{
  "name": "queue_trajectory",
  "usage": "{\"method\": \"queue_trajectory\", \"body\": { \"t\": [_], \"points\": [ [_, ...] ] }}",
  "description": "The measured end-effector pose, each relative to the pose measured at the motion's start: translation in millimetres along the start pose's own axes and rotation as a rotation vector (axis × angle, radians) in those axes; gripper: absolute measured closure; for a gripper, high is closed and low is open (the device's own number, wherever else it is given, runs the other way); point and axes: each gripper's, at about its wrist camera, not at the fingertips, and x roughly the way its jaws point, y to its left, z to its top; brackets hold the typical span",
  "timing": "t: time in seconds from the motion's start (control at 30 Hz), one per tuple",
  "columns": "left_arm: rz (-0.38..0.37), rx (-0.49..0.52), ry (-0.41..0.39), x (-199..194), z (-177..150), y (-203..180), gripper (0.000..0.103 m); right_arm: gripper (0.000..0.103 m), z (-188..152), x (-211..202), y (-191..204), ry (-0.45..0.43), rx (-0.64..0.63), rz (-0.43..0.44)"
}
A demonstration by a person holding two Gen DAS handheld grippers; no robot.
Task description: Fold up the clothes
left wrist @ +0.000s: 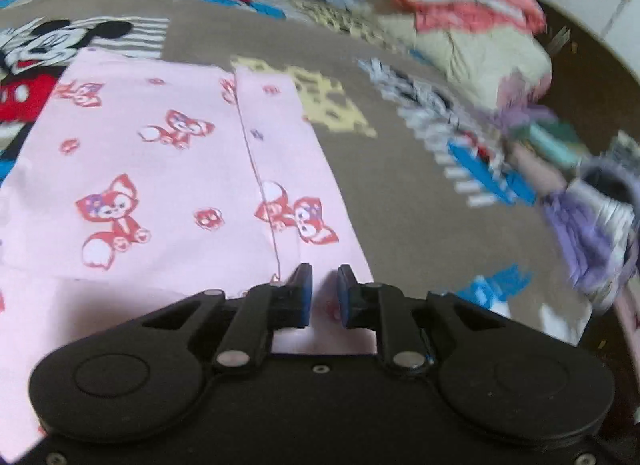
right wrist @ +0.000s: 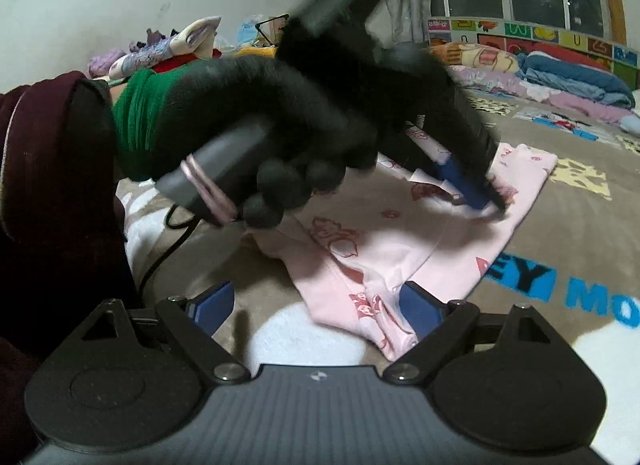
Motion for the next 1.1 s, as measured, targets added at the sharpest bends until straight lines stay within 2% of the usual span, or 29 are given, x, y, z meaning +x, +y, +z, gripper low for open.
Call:
{"method": "queue_trajectory", "body": {
  "t": [0.03,0.1,0.17,0.27,0.37,0.43,0.47,0.57,0.67,0.77,0.87,1.1],
  "points": [
    [0.001,0.008,-0.034,-11,-1,-3,0.086,0.014,1,-2,0,-0.006,0.0,-0.003],
    [0.011,0.008,-0.091,-33,-5,-4,0.075,0.016,2,-7,-1,-0.021,0.001,-0.008],
    [0.028,-0.034,-0.128,-55,-11,4,0.074,0.015,0,-12,1,-0.045,0.004,-0.008],
    [0.089,-0.099,-0.177,-86,-24,21,0.074,0.013,-7,1,6,0.017,-0.035,-0.019],
    [0.144,-0.191,-0.254,-121,-35,40,0.072,0.013,-3,2,14,0.023,-0.077,-0.044],
    [0.181,-0.236,-0.298,-140,-41,52,0.066,0.015,2,-2,14,-0.003,-0.074,-0.062],
    [0.208,-0.265,-0.321,-149,-44,58,0.059,0.015,4,-2,16,-0.018,-0.082,-0.075],
    [0.293,-0.373,-0.386,-172,-55,79,0.058,0.013,0,5,16,0.0,-0.071,-0.057],
    [0.38,-0.503,-0.415,-186,-66,102,0.058,0.012,-3,13,22,0.029,-0.129,-0.086],
    [0.368,-0.58,-0.417,-191,-79,117,0.058,0.014,2,8,23,-0.01,-0.11,-0.105],
    [0.335,-0.642,-0.421,-188,-89,129,0.058,0.014,-2,10,17,0.002,-0.08,-0.098],
    [0.285,-0.698,-0.427,-180,-91,138,0.058,0.014,-2,4,13,-0.016,-0.049,-0.094]
  ]
}}
